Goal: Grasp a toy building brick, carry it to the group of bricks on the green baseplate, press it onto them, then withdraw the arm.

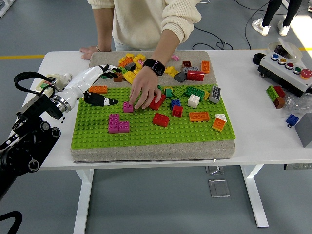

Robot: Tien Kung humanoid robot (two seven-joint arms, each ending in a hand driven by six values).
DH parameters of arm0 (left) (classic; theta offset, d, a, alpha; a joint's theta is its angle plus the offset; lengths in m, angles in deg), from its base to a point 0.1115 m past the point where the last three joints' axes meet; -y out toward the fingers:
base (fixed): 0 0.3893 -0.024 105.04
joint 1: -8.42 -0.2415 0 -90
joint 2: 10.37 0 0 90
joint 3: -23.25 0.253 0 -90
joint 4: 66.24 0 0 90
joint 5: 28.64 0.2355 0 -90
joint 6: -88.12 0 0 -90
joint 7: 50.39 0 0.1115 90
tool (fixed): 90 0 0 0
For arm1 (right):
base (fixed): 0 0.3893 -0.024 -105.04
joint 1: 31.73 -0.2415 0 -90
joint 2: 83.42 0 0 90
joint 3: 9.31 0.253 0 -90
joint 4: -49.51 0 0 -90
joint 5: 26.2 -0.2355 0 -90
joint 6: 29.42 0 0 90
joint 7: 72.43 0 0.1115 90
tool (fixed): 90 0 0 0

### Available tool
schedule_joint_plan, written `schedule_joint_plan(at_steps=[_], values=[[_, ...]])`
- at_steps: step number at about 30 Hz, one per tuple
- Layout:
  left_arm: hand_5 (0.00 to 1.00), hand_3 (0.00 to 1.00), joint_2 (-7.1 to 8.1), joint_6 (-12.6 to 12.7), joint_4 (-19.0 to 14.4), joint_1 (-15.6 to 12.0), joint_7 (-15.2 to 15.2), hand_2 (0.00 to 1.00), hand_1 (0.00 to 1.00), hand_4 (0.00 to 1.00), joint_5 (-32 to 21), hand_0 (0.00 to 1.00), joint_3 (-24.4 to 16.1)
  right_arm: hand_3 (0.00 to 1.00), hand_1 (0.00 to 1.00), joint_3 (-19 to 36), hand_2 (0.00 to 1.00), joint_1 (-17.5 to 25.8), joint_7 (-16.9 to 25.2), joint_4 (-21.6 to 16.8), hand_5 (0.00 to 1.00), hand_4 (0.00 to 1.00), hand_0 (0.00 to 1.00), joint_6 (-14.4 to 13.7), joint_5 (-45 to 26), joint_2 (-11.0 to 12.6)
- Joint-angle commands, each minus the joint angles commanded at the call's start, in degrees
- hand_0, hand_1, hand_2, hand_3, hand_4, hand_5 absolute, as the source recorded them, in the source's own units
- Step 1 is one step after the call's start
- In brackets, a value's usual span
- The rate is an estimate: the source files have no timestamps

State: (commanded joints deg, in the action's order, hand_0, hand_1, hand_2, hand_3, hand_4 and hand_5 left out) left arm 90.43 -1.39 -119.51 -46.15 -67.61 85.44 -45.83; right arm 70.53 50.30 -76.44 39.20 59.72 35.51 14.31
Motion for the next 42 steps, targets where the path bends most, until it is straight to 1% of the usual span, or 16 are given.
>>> schedule_joint_plan(at_steps=[2, 3, 8, 9, 15, 16, 21, 22, 27, 28, 33, 34, 37, 42], values=[[0.002, 0.738, 0.01, 0.54, 0.01, 0.02, -0.27, 0.602, 0.670, 0.837, -0.34, 0.679, -0.06, 0.660, 0.673, -0.08, 0.724, -0.01, -0.01, 0.00, 0.484, 0.915, 0.751, 0.02, 0.01, -0.02], [0.002, 0.632, 0.01, 0.64, 0.03, 0.02, -0.33, 0.560, 0.627, 0.723, -0.45, 0.651, -0.05, 0.660, 0.674, -0.13, 0.725, 0.00, -0.01, 0.00, 0.485, 0.916, 0.752, 0.03, 0.01, -0.03], [0.002, 0.632, -0.06, 1.10, 0.07, -0.07, -0.69, 0.560, 0.627, 0.723, -0.73, 0.651, -0.02, 0.660, 0.674, -0.35, 0.725, 0.05, -0.02, 0.00, 0.485, 0.916, 0.752, 0.07, 0.01, -0.08], [0.002, 0.567, -0.08, 1.19, 0.10, -0.07, -0.83, 0.550, 0.613, 0.696, -0.79, 0.640, -0.03, 0.662, 0.675, -0.40, 0.725, 0.05, -0.03, 0.00, 0.485, 0.917, 0.752, 0.08, -0.01, -0.07], [0.002, 0.567, -0.06, 0.95, 0.09, -0.01, -0.95, 0.550, 0.613, 0.696, -0.76, 0.640, -0.08, 0.662, 0.675, -0.50, 0.725, 0.01, -0.07, 0.00, 0.485, 0.917, 0.752, 0.11, -0.02, -0.05], [0.002, 0.612, -0.06, 0.68, 0.06, -0.02, -1.01, 0.574, 0.623, 0.725, -0.77, 0.645, -0.17, 0.661, 0.674, -0.51, 0.726, 0.00, -0.06, 0.00, 0.486, 0.918, 0.752, 0.10, -0.03, -0.05], [0.002, 0.612, -0.08, -0.44, -0.05, -0.10, -1.09, 0.574, 0.623, 0.725, -0.70, 0.645, -0.39, 0.661, 0.674, -0.60, 0.726, -0.01, -0.04, 0.00, 0.486, 0.918, 0.752, 0.11, -0.07, -0.07], [0.046, 0.786, -0.11, -0.72, -0.04, -0.09, -1.10, 0.731, 0.727, 0.975, -0.69, 0.753, -0.45, 0.662, 0.674, -0.64, 0.726, -0.02, -0.04, 0.00, 0.486, 0.918, 0.752, 0.13, -0.07, -0.07], [0.046, 0.786, -0.29, -1.69, 0.18, 0.03, -0.86, 0.731, 0.727, 0.975, -0.32, 0.753, -0.53, 0.662, 0.674, -0.72, 0.726, -0.01, -0.02, 0.00, 0.486, 0.918, 0.752, 0.14, -0.07, -0.06], [0.094, 0.809, -0.33, -1.76, 0.24, 0.06, -0.80, 0.752, 0.753, 0.998, -0.26, 0.782, -0.50, 0.662, 0.674, -0.72, 0.725, -0.01, -0.02, 0.00, 0.486, 0.918, 0.752, 0.14, -0.07, -0.05], [0.094, 0.809, -0.76, -2.06, 0.96, 0.40, -0.51, 0.752, 0.753, 0.998, 0.34, 0.782, -0.33, 0.662, 0.674, -0.69, 0.725, -0.07, -0.01, 0.00, 0.486, 0.918, 0.752, 0.18, -0.08, -0.03], [0.090, 0.807, -0.95, -2.03, 1.48, 0.64, -0.48, 0.754, 0.758, 0.998, 0.39, 0.799, -0.10, 0.662, 0.674, -0.68, 0.727, -0.09, 0.01, 0.00, 0.486, 0.919, 0.752, 0.20, -0.12, -0.02], [0.090, 0.807, -1.41, -1.80, 2.88, 1.20, -0.53, 0.754, 0.758, 0.998, 0.40, 0.799, 0.59, 0.662, 0.674, -0.62, 0.727, -0.14, 0.00, 0.00, 0.486, 0.919, 0.752, 0.21, -0.15, -0.01], [0.073, 0.789, -2.70, -1.44, 6.51, 2.42, -0.62, 0.737, 0.750, 0.998, 0.31, 0.790, 1.83, 0.662, 0.674, -0.67, 0.725, -0.31, 0.00, 0.00, 0.487, 0.920, 0.752, 0.14, -0.23, 0.03]])
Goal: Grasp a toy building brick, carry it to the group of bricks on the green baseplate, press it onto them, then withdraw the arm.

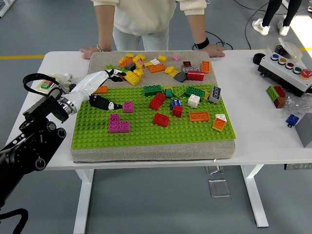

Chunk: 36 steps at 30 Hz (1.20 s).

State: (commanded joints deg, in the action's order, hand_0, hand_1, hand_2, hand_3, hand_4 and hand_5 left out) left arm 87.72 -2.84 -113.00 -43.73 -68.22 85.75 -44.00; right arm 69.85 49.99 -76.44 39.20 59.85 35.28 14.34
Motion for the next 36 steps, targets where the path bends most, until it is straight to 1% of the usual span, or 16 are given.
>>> schedule_joint_plan(at_steps=[6, 9, 10, 13, 19, 24, 33, 34, 36], values=[[0.074, 0.777, -1.33, 0.04, 4.45, 2.17, -0.21, 0.722, 0.742, 0.998, -0.49, 0.784, 1.09, 0.663, 0.674, -0.19, 0.726, -0.08, -0.05, 0.00, 0.487, 0.921, 0.752, -0.04, -0.07, 0.13], [0.074, 0.777, -2.18, 0.22, 7.39, 3.61, -0.42, 0.722, 0.742, 0.998, -0.61, 0.784, 1.62, 0.663, 0.674, -0.36, 0.726, -0.11, -0.08, 0.00, 0.487, 0.921, 0.752, 0.00, -0.15, 0.17], [0.124, 0.767, -2.37, 0.28, 8.05, 3.90, -0.47, 0.721, 0.738, 0.998, -0.63, 0.780, 1.72, 0.663, 0.674, -0.39, 0.725, -0.12, -0.07, 0.00, 0.488, 0.921, 0.752, 0.00, -0.16, 0.17], [0.124, 0.767, -3.20, 0.50, 10.76, 5.08, -0.59, 0.721, 0.738, 0.998, -0.70, 0.780, 2.18, 0.663, 0.674, -0.48, 0.725, -0.24, -0.03, 0.00, 0.488, 0.921, 0.752, -0.03, -0.22, 0.18], [0.126, 0.759, -4.65, 0.92, 14.89, 6.34, -0.69, 0.716, 0.735, 0.998, -1.43, 0.777, 3.30, 0.663, 0.674, -0.67, 0.726, -0.35, 0.05, 0.00, 0.490, 0.922, 0.752, -0.09, -0.35, 0.15], [0.127, 0.752, -5.41, 1.38, 17.36, 7.03, -0.85, 0.713, 0.733, 0.998, -1.92, 0.777, 4.16, 0.663, 0.674, -0.81, 0.726, -0.41, 0.01, 0.00, 0.490, 0.922, 0.753, -0.13, -0.37, 0.17], [0.127, 0.740, -5.96, 2.15, 20.63, 8.31, -1.30, 0.708, 0.730, 0.998, -3.04, 0.775, 5.65, 0.664, 0.675, -1.30, 0.726, -0.51, -0.09, 0.00, 0.490, 0.922, 0.753, -0.11, -0.35, 0.18], [0.119, 0.669, -5.98, 2.20, 20.83, 8.41, -1.33, 0.664, 0.723, 0.998, -3.11, 0.769, 5.76, 0.664, 0.675, -1.33, 0.727, -0.52, -0.09, 0.00, 0.489, 0.923, 0.752, -0.11, -0.36, 0.18], [0.119, 0.669, -6.07, 2.52, 21.74, 8.84, -1.52, 0.664, 0.723, 0.998, -3.53, 0.769, 6.47, 0.664, 0.675, -1.47, 0.727, -0.53, -0.08, 0.00, 0.489, 0.923, 0.752, -0.10, -0.37, 0.17]])
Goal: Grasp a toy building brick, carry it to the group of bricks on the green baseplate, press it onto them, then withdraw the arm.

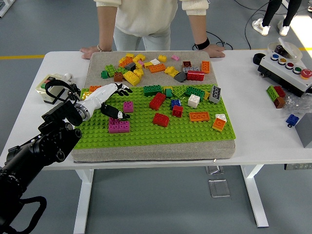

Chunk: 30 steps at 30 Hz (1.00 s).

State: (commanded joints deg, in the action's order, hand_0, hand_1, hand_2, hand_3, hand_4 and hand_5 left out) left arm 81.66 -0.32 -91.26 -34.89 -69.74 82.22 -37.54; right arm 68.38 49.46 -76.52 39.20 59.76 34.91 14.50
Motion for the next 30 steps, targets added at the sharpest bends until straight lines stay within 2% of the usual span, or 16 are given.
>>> schedule_joint_plan(at_steps=[3, 4, 11, 30], values=[[0.119, 0.669, -0.12, 0.45, 1.40, 0.47, -0.23, 0.664, 0.723, 0.998, -0.86, 0.769, 1.08, 0.664, 0.675, -0.17, 0.727, -0.01, 0.00, 0.00, 0.489, 0.923, 0.752, 0.00, -0.02, -0.03], [0.106, 0.620, -0.13, 0.49, 1.51, 0.51, -0.25, 0.636, 0.717, 0.964, -0.94, 0.764, 1.16, 0.663, 0.675, -0.19, 0.726, -0.02, 0.00, 0.00, 0.492, 0.922, 0.753, 0.00, -0.03, -0.03], [0.102, 0.606, -0.52, 1.22, 3.52, 1.38, -0.61, 0.625, 0.710, 0.954, -2.71, 0.756, 2.82, 0.665, 0.674, -0.47, 0.726, -0.05, -0.17, 0.00, 0.491, 0.924, 0.754, 0.07, 0.05, -0.04], [0.077, 0.573, -0.84, 1.55, 3.50, 1.66, -0.54, 0.597, 0.694, 0.916, -3.24, 0.734, 3.69, 0.664, 0.675, -0.22, 0.727, -0.10, -0.07, 0.00, 0.494, 0.924, 0.754, 0.09, -0.01, -0.08]])
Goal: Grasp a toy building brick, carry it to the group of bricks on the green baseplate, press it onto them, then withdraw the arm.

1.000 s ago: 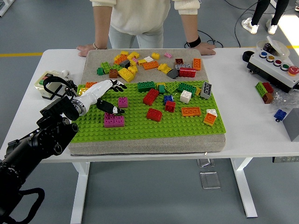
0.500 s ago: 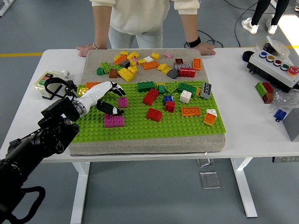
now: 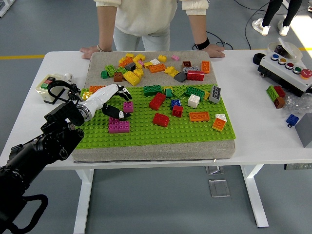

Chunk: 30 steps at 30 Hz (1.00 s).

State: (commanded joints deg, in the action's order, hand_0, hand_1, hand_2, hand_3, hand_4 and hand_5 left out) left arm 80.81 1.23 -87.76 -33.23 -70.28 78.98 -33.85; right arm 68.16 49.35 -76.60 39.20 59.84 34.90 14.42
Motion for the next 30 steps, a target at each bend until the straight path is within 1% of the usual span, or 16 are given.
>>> schedule_joint_plan(at_steps=[9, 10, 14, 15, 16, 21, 22, 26, 30], values=[[0.081, 0.572, -0.43, 0.25, 0.91, 0.12, -0.19, 0.602, 0.698, 0.909, -0.93, 0.735, 1.36, 0.664, 0.674, 0.07, 0.727, -0.12, 0.03, 0.00, 0.492, 0.923, 0.753, -0.01, -0.17, 0.04], [0.076, 0.565, -0.45, 0.32, 1.03, 0.12, -0.18, 0.593, 0.685, 0.887, -1.07, 0.726, 1.56, 0.665, 0.674, 0.09, 0.727, -0.13, 0.05, 0.00, 0.491, 0.923, 0.753, -0.03, -0.19, 0.04], [0.076, 0.565, -0.36, 0.44, 0.92, 0.08, -0.11, 0.593, 0.685, 0.887, -1.21, 0.726, 1.69, 0.665, 0.674, 0.11, 0.727, -0.06, 0.03, 0.00, 0.491, 0.923, 0.753, -0.02, -0.23, 0.05], [0.076, 0.565, -0.33, 0.55, 0.84, 0.09, -0.14, 0.593, 0.685, 0.887, -1.23, 0.726, 1.63, 0.665, 0.674, 0.12, 0.727, -0.03, 0.03, 0.00, 0.491, 0.923, 0.753, -0.01, -0.23, 0.05], [0.067, 0.558, -0.30, 0.68, 0.76, 0.10, -0.18, 0.582, 0.646, 0.877, -1.23, 0.711, 1.56, 0.665, 0.674, 0.13, 0.727, -0.01, 0.02, 0.00, 0.492, 0.923, 0.752, 0.00, -0.22, 0.05], [0.067, 0.558, 0.14, 1.93, -0.52, -0.09, -0.48, 0.582, 0.646, 0.877, -0.67, 0.711, 0.38, 0.665, 0.674, 0.17, 0.727, 0.03, 0.07, 0.00, 0.492, 0.923, 0.752, -0.01, -0.21, 0.07], [0.056, 0.550, 0.18, 2.02, -0.65, -0.11, -0.49, 0.567, 0.613, 0.864, -0.58, 0.685, 0.25, 0.665, 0.674, 0.18, 0.727, 0.03, 0.08, 0.00, 0.494, 0.925, 0.753, -0.02, -0.20, 0.06], [0.056, 0.550, 0.42, 2.21, -1.57, -0.26, -0.53, 0.567, 0.613, 0.864, 0.05, 0.685, -0.46, 0.665, 0.674, 0.23, 0.727, 0.06, 0.06, 0.00, 0.494, 0.925, 0.753, -0.01, -0.16, 0.08], [0.053, 0.550, 0.61, 1.83, -2.17, -0.57, -0.74, 0.564, 0.608, 0.861, 0.52, 0.690, -1.11, 0.665, 0.674, 0.15, 0.727, 0.11, 0.06, 0.00, 0.495, 0.924, 0.752, -0.05, -0.18, 0.08]])
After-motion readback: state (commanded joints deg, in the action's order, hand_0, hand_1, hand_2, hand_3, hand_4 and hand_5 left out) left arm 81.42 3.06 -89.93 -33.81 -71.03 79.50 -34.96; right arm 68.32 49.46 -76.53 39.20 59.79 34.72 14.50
